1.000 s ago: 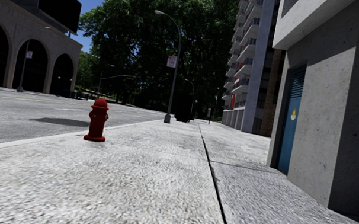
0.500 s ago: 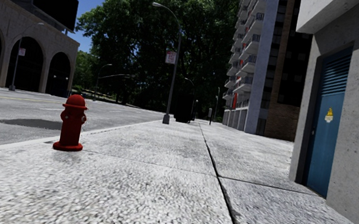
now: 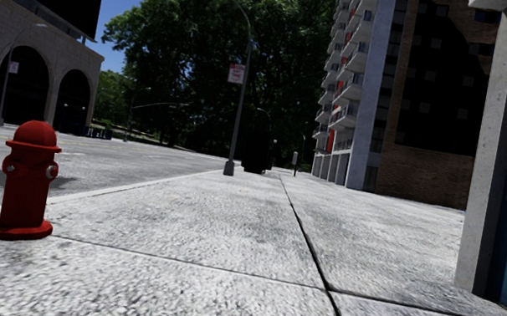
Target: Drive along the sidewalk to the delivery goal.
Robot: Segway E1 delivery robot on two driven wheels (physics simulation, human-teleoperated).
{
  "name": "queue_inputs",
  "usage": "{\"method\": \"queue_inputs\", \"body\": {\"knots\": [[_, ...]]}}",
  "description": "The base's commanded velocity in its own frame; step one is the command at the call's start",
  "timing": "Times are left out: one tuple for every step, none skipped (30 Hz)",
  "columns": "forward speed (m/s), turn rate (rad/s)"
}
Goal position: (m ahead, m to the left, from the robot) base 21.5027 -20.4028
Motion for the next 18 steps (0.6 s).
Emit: {"method": "queue_inputs", "body": {"knots": [[2.0,-0.24],[2.0,-0.24],[2.0,-0.26],[2.0,-0.27],[2.0,-0.28],[2.0,-0.28],[2.0,-0.3],[2.0,-0.32],[2.0,-0.39],[2.0,-0.39],[2.0,-0.44],[2.0,-0.45],[2.0,-0.45],[2.0,-0.46],[2.0,-0.46],[2.0,-0.46],[2.0,-0.46],[2.0,-0.46]]}}
